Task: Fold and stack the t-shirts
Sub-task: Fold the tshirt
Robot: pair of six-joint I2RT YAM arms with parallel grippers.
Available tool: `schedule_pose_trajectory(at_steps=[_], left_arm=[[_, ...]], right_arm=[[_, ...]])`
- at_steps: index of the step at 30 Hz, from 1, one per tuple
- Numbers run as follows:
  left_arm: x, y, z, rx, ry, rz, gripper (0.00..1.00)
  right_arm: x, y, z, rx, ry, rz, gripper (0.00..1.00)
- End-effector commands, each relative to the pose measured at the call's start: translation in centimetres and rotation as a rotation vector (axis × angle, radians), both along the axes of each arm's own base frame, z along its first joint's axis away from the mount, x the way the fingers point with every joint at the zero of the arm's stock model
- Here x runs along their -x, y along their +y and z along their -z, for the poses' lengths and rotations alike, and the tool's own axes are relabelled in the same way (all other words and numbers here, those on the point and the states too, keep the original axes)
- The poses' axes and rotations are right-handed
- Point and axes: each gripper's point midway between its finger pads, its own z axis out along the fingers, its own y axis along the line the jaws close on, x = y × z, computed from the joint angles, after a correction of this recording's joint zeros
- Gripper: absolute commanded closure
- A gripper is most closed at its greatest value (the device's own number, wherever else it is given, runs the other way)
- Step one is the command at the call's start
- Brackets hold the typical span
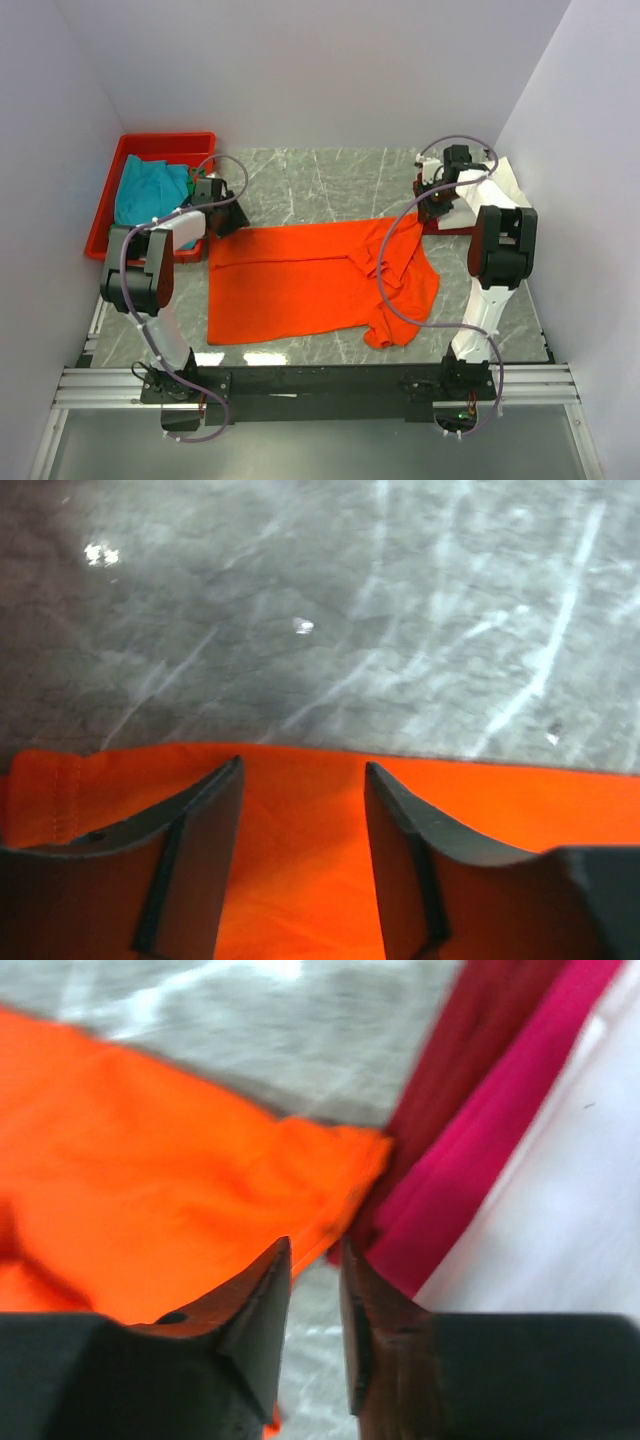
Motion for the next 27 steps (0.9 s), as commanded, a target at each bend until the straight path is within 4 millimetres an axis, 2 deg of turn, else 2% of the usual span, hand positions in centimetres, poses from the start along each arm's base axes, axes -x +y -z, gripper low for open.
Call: schedule_pose_trajectory(at_steps=[1,2,4,5,6,7,10,11,12,13,14,15,16,17,18,19,20,21,22,24,25,26,27], left_arm=[[-1.7,-1.1,-6.5,0.031,-0.146,0.087,0.42],[-1.6,-1.5,-8.6,0.040,-0.187,0.103,0.40],[-1.5,-1.9,-11.0,0.049,-0.236,0.134,0.36],[-1.1,-2.0,-13.0,0.051,-0.277,0.145,0.34],[-0.9,-2.1,-13.9,0.049,-0.297,0.155,0.32],[-0.2,-2.3,-15.6,0.049,-0.340,0.181,0.32],[1.4,-2.3,-17.2,0.021,-0.384,0.231,0.30],[2.3,-2.2,-18.8,0.014,-0.427,0.242,0.29],[2.9,-2.0,-19.3,0.005,-0.446,0.247,0.27],[3.9,-1.9,-18.5,-0.004,-0.442,0.256,0.25],[5.1,-2.1,-20.0,0.006,-0.490,0.278,0.24],[6.0,-2.2,-19.1,0.016,-0.486,0.285,0.19],[6.7,-2.3,-19.1,0.027,-0.495,0.293,0.15],[7.7,-2.7,-20.0,0.050,-0.527,0.311,0.11],[8.2,-2.8,-19.7,0.069,-0.524,0.311,0.06],[8.8,-2.8,-18.5,0.103,-0.488,0.289,0.02],[9.4,-2.9,-18.5,0.123,-0.483,0.288,0.02],[10.1,-3.1,-17.7,0.159,-0.448,0.281,0.02],[10.8,-3.0,-17.0,0.172,-0.411,0.269,0.02],[12.1,-3.5,-16.1,0.215,-0.368,0.274,0.05],[12.7,-3.6,-15.9,0.227,-0.363,0.274,0.05],[13.4,-3.6,-16.5,0.234,-0.381,0.277,0.05],[14.1,-3.7,-16.0,0.241,-0.372,0.281,0.06]], right_arm=[[0.7,2.8,-6.8,-0.055,-0.124,-0.144,0.64],[1.3,3.4,-8.1,-0.062,-0.144,-0.174,0.63],[2.4,4.5,-9.0,-0.080,-0.148,-0.226,0.62],[3.2,4.7,-9.8,-0.088,-0.161,-0.246,0.61],[4.0,4.8,-9.9,-0.089,-0.152,-0.268,0.61],[4.6,5.1,-9.8,-0.104,-0.144,-0.289,0.61],[8.1,4.9,-8.2,-0.085,-0.099,-0.391,0.61],[10.2,5.0,-7.1,-0.090,-0.072,-0.439,0.61],[11.3,4.9,-6.6,-0.073,-0.087,-0.527,0.61],[13.0,5.0,-6.1,-0.080,-0.063,-0.578,0.61],[15.2,5.6,-6.0,-0.116,-0.066,-0.639,0.60],[16.4,5.8,-6.0,-0.114,-0.090,-0.730,0.60],[17.5,6.1,-5.9,-0.130,-0.103,-0.772,0.60],[18.8,6.7,-6.3,-0.144,-0.164,-0.860,0.60],[19.8,7.9,-6.5,-0.163,-0.194,-0.931,0.60],[21.0,8.4,-6.7,-0.185,-0.207,-0.981,0.59],[22.5,8.8,-6.7,-0.194,-0.237,-1.036,0.57],[23.6,9.9,-6.8,-0.204,-0.288,-1.139,0.54],[25.3,10.2,-6.2,-0.207,-0.288,-1.178,0.48],[27.3,11.4,-5.2,-0.189,-0.277,-1.284,0.46],[27.5,11.5,-4.5,-0.144,-0.276,-1.315,0.46],[28.9,11.5,-3.5,-0.137,-0.257,-1.335,0.46],[29.6,11.6,-2.9,-0.127,-0.239,-1.342,0.46]])
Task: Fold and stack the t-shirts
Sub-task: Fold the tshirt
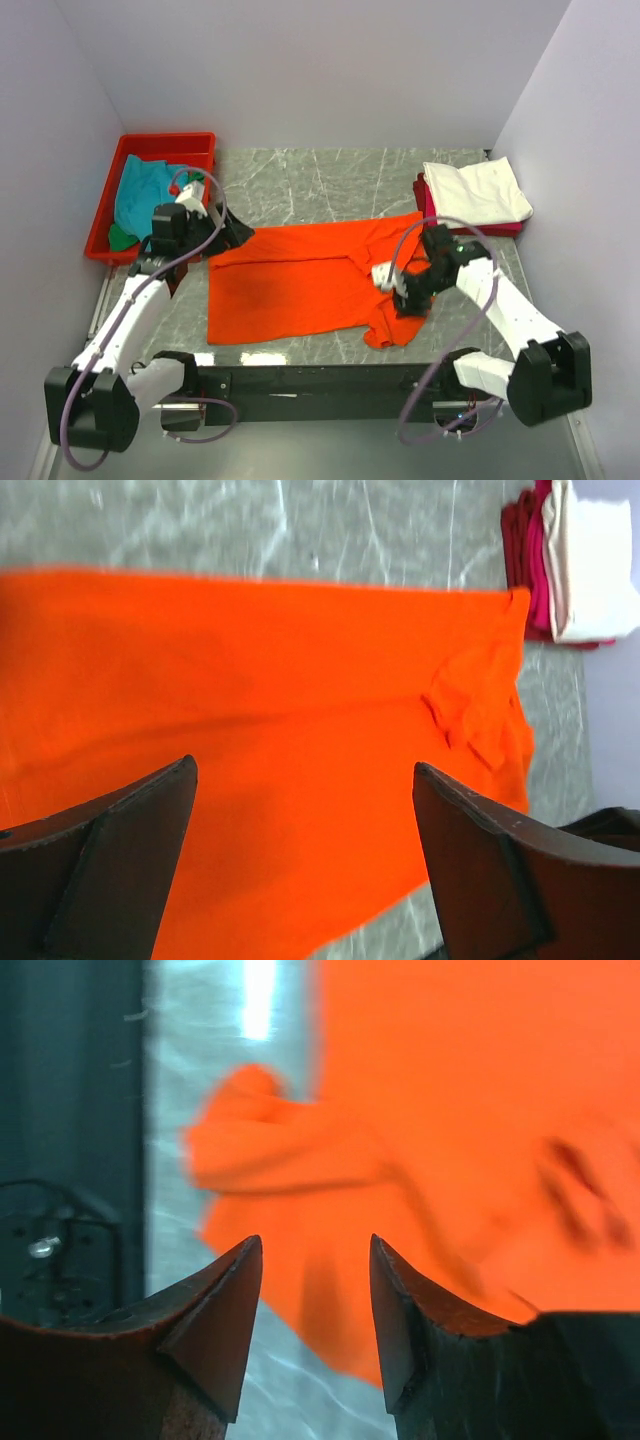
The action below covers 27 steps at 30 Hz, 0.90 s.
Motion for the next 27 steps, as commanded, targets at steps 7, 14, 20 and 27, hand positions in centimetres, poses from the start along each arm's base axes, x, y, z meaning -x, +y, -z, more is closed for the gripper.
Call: schedule_pose_trajectory(at_steps=[7,14,20,27], left_arm=[[5.7,-1.5,-0.8,0.126,-0.005,0.077,0.07],[7.4,-3.7,2.5,0.216,0.132,0.175,0.13],[8.1,-4.9,3.1,0.194,0.154,0.211,0.13],[8.4,-5.4,3.3,0.183,0.165,0.232,0.13]], right_arm=[[3.6,-1.4,4.6,0.166,-0.104,-0.155,0.46],[4.6,0.7,3.3,0.081,-0.133,-0.248,0.47],[4.5,2.7,2.9,0.069,-0.171,-0.283,0.47],[4.5,3.2,4.4,0.149,-0.169,-0.292,0.61]])
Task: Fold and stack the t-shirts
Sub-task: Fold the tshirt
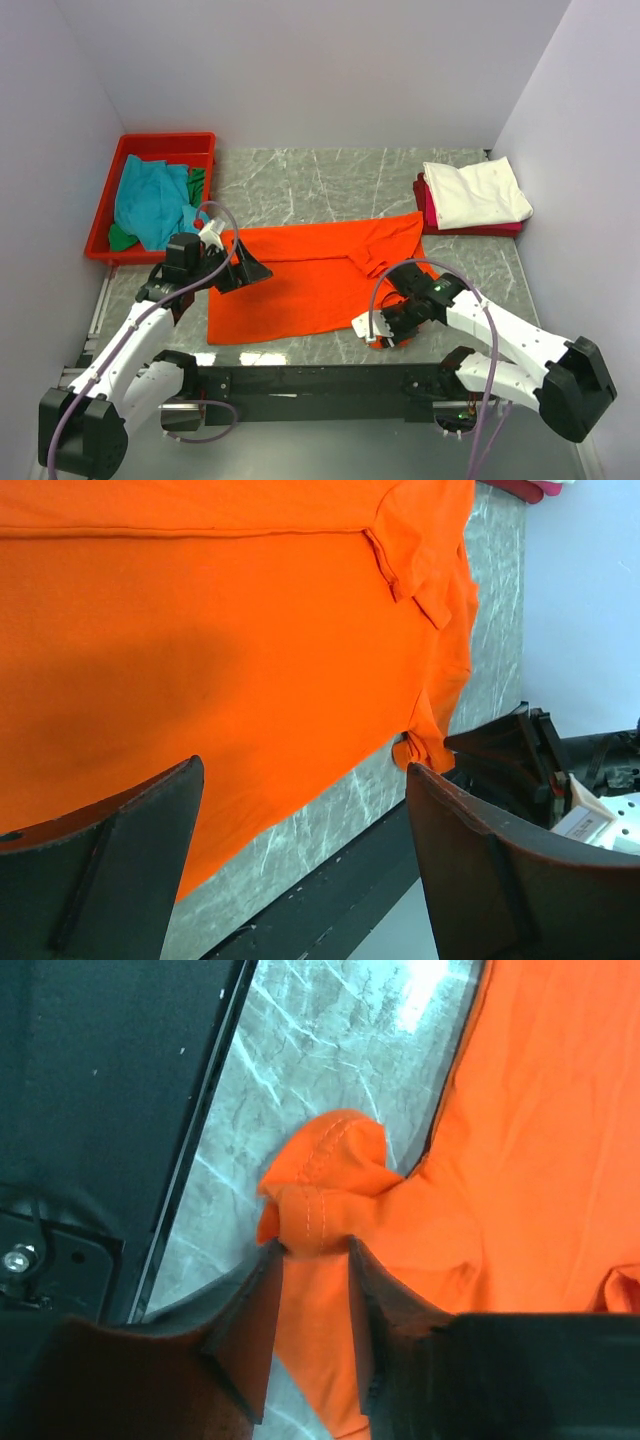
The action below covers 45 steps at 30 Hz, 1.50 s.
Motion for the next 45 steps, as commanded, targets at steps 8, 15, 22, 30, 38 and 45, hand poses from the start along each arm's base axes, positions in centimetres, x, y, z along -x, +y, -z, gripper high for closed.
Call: schedule_pose_trajectory(at_steps=[8,15,22,30,38,45], left_arm=[[-0.4,-0.5,-1.6,0.018,-0.057,0.018,0.12],[-0.6,0.0,-1.9,0.000,-0.071,-0.015,0.12],[-0.7,0.1,-2.2,-0.004,-0.088,-0.023,0.12],[-0.8,-0.1,-2.1,-0.007,-0.088,-0.007,0.12],[-0.5,0.2,-2.3,-0.008,-0.084,-0.035,0.12],[-0.3,0.4,-2.3,-0.006,-0.077,-0.057,0.12]], right_arm=[[-4.5,5.3,-3.4,-0.079,-0.110,0.087,1.00],[-7.3,12.8,-5.1,-0.092,-0.029,0.163,0.70],[-8.6,9.7,-7.0,-0.116,-0.058,0.276,0.49],[1.3,3.6,-3.5,-0.071,0.038,-0.091,0.47],[3.8,4.2,0.5,0.024,0.079,-0.123,0.60],[3.6,3.7,2.5,0.073,0.038,-0.098,0.60]])
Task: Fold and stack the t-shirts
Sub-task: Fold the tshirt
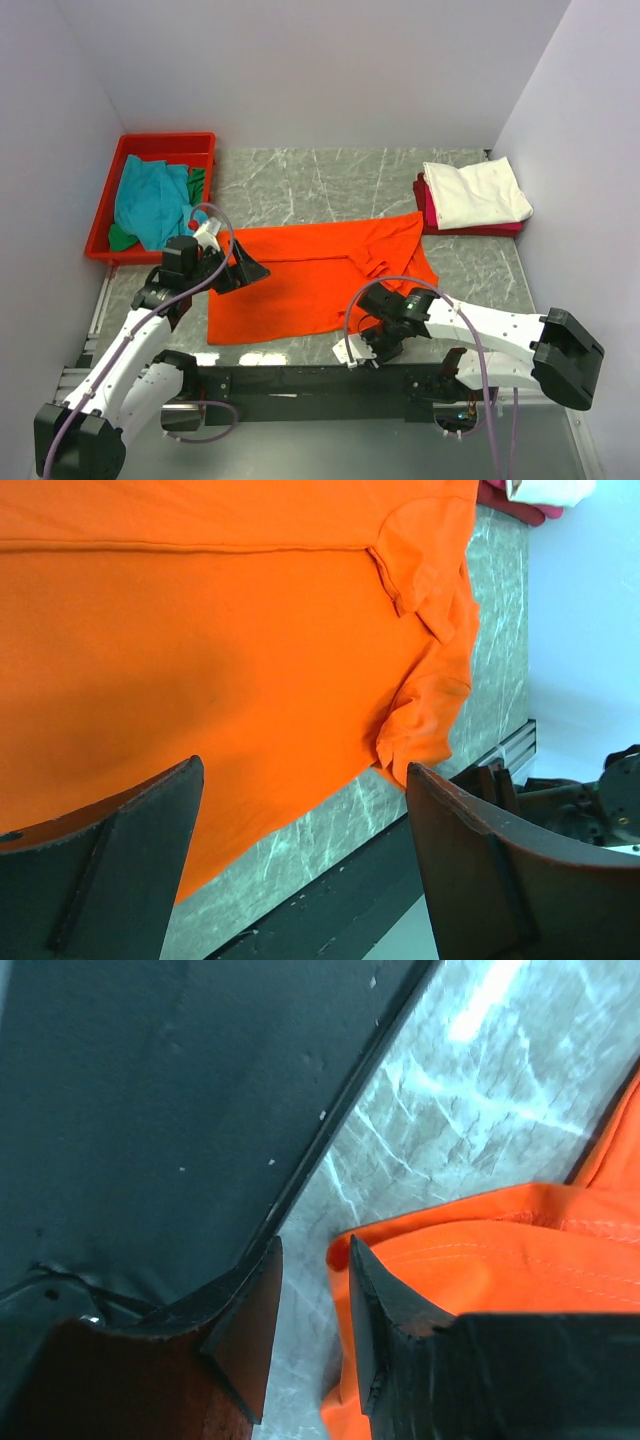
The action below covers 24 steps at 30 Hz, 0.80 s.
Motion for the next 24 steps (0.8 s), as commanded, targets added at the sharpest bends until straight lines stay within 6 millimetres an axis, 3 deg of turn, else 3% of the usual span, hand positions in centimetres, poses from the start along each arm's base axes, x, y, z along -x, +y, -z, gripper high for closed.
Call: schedule_pose_trajectory(at_steps=[1,10,15,24], left_arm=[[-0.6,0.0,-1.6,0.012,-0.040,-0.018,0.12],[-0.6,-0.1,-1.4,0.010,-0.035,-0.012,0.12],[-0.7,-0.1,-1.3,0.011,-0.032,-0.011,0.12],[-0.6,0.5,-1.1,0.019,-0.008,-0.078,0.13]], right_arm=[[-1.1,0.2,0.6,-0.002,-0.055,0.041,0.60],[-1.3,0.1,0.2,-0.032,-0.085,0.067,0.54],[-1.5,-0.4,1.2,0.003,-0.097,0.072,0.51],[-1.2,-0.3,1.6,0.045,-0.049,0.073,0.59]])
